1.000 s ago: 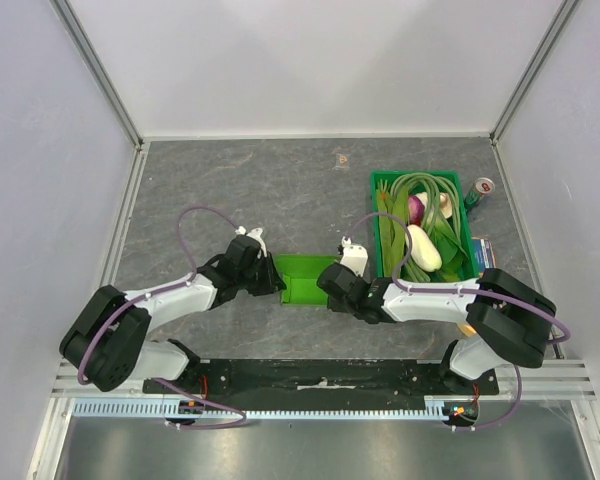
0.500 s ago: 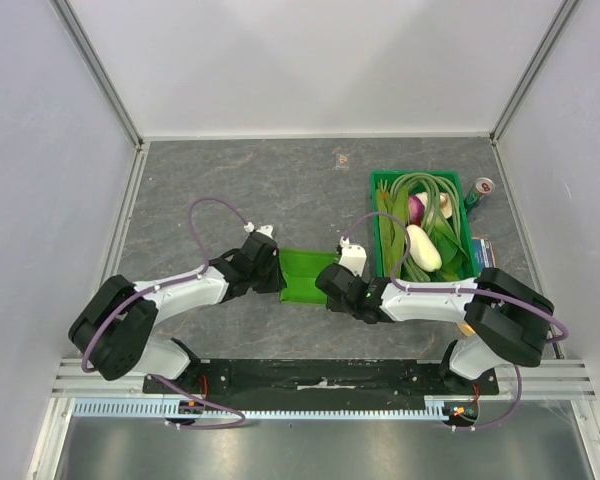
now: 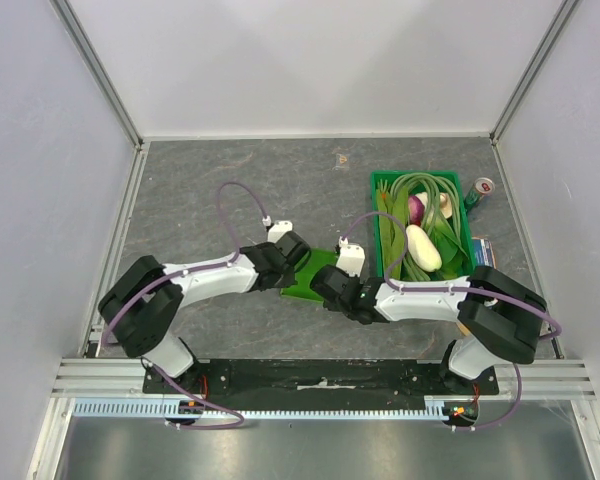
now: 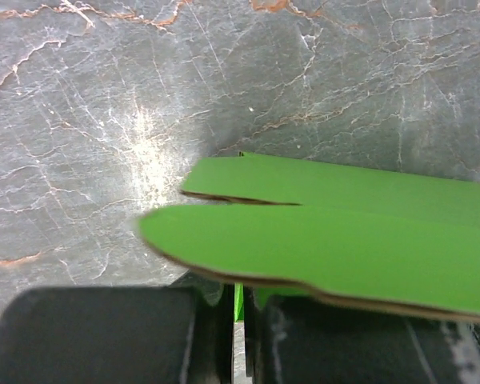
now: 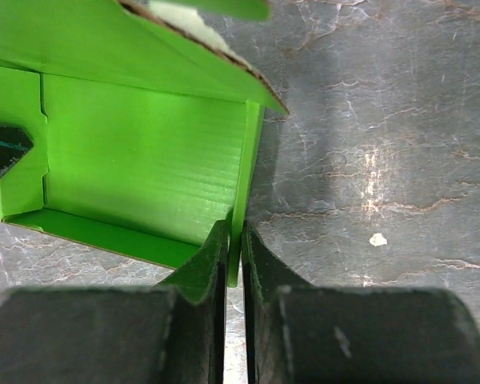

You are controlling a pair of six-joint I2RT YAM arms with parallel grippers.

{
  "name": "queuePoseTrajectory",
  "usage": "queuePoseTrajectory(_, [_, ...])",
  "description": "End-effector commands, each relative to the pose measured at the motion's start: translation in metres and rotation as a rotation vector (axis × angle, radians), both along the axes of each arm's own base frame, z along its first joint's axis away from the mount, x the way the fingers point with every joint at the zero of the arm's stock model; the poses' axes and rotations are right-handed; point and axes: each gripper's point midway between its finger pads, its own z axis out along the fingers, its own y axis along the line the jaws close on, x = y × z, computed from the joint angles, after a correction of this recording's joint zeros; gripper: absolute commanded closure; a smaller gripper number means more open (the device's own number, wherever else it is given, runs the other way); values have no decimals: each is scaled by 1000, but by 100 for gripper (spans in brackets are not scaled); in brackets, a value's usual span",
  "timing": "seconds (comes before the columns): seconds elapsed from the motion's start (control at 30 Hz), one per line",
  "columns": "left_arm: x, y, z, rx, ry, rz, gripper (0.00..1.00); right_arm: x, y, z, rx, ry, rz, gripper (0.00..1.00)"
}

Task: Fold the paper box

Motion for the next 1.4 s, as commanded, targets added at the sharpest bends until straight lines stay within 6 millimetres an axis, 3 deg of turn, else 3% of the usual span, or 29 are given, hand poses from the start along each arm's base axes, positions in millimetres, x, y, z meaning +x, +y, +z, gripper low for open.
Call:
queuePoseTrajectory(0.0, [-32, 59, -48, 345, 116, 166, 98, -9, 36, 4, 120, 34, 19, 100])
queuePoseTrajectory(0.2, [-38, 67, -61, 479, 113, 244, 98, -13, 38, 3, 161, 34, -25, 100])
queuePoseTrajectory(0.4, [-31, 64, -58, 470, 67, 226, 98, -15, 31, 3, 156, 20, -42, 100])
queuePoseTrajectory(0.43, [-24, 53, -57, 428, 50, 184, 98, -14, 29, 3, 141, 13, -37, 100])
queuePoseTrajectory(0.57, [-33, 31, -62, 255, 78, 79, 98, -9, 22, 0, 82, -11, -23, 100])
queuePoseTrajectory(0.7, [-32, 25, -54, 166, 53, 36, 79, -7, 16, 0, 15, -30, 0, 100])
queuePoseTrajectory(0.87, [-28, 20, -50, 117, 50, 6, 81, -7, 13, 4, 8, -38, 2, 100])
queuePoseTrajectory(0.93, [-26, 23, -51, 122, 46, 14, 90, -7, 12, 5, 3, -40, 0, 100])
queuePoseTrajectory(1.07, [-24, 33, -55, 182, 39, 34, 98, -7, 12, 4, -9, -33, 1, 100])
queuePoseTrajectory(1.23, [-25, 76, -50, 492, 42, 232, 98, -8, 12, 6, -10, -43, -6, 100])
queuePoseTrajectory(1.37, [-31, 79, -53, 604, 31, 268, 98, -5, 12, 14, -4, -66, -19, 100])
